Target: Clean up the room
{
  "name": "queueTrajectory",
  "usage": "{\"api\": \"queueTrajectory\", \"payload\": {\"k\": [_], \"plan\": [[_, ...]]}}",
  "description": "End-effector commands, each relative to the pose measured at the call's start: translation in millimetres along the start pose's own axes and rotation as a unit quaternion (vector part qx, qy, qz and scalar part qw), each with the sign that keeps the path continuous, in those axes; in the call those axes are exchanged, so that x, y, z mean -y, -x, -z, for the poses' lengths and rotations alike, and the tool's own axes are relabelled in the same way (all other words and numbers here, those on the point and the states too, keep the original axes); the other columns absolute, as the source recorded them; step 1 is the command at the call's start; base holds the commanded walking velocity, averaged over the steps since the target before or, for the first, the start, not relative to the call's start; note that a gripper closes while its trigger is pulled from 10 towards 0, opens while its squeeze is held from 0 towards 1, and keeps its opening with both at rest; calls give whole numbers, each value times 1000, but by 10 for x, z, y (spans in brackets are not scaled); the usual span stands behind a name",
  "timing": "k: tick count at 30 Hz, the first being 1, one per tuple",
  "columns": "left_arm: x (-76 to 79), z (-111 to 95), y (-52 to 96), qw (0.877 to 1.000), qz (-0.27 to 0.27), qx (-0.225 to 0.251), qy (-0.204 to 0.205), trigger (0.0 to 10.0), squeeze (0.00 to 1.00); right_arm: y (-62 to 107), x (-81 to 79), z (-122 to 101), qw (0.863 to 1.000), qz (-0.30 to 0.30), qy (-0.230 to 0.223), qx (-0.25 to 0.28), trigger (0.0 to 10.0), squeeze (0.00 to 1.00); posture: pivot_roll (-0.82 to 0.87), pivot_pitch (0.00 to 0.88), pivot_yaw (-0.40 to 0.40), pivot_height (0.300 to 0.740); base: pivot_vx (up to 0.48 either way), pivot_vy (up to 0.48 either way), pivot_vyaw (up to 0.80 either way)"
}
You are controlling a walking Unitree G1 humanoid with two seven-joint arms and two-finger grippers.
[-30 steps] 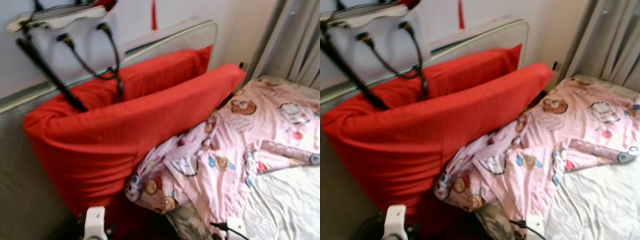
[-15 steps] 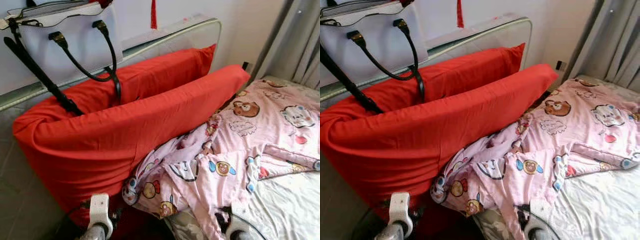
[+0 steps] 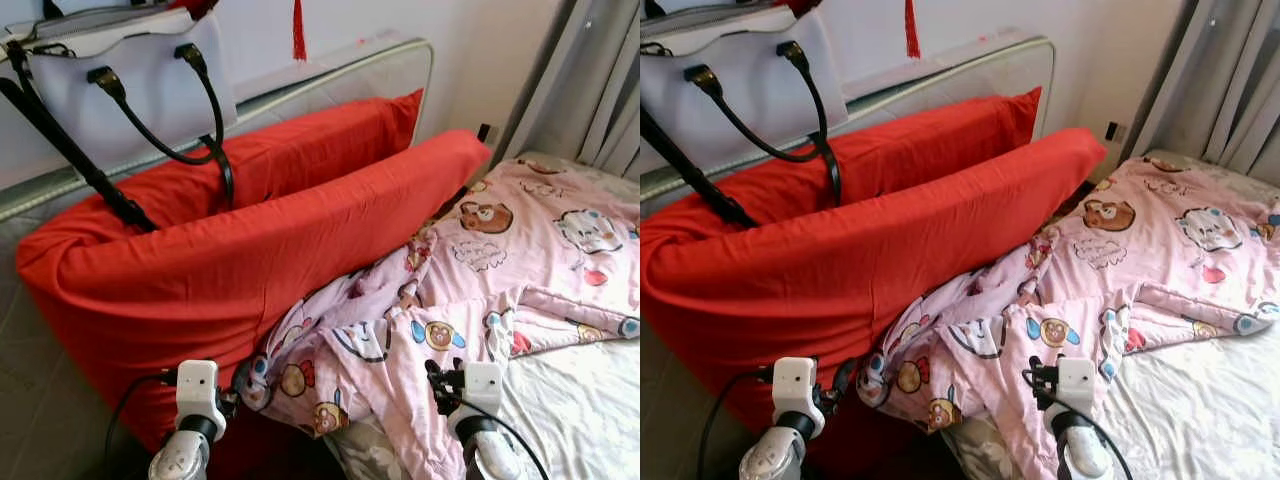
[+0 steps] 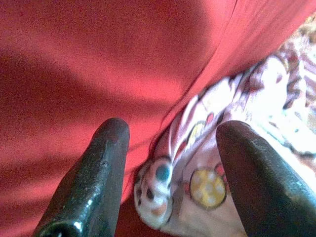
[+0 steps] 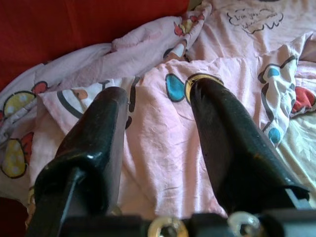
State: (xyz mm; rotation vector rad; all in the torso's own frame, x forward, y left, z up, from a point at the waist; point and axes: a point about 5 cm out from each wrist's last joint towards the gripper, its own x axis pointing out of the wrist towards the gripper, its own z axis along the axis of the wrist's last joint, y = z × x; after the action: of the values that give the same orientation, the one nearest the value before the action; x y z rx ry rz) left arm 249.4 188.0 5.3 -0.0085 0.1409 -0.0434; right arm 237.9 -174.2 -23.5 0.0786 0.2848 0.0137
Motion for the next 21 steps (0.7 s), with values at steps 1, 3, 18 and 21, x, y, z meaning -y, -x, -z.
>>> {"api": "queueTrajectory", "payload": {"k": [1, 3, 18, 21], "plan": [[-4, -47, -43, 1000, -3, 8, 5, 10000, 0, -5, 17, -55, 1000, 15, 2, 21, 10000, 0, -42, 0, -15, 730, 0, 0, 0], [-13, -70, -70, 1000, -7, 9, 7, 10000, 0, -23, 34, -83, 999, 28, 3, 26, 10000, 0, -45, 0, -11, 730, 0, 0, 0], [-38, -173, -100, 1000, -15, 23, 15, 10000, 0, -80, 40, -269, 997, 47, 8, 63, 10000, 0, -41, 0, -11, 705, 0, 0, 0], [-22, -172, -95, 1000, -13, 22, 17, 10000, 0, -99, 4, -276, 998, 40, 11, 57, 10000, 0, -45, 0, -11, 705, 0, 0, 0]]}}
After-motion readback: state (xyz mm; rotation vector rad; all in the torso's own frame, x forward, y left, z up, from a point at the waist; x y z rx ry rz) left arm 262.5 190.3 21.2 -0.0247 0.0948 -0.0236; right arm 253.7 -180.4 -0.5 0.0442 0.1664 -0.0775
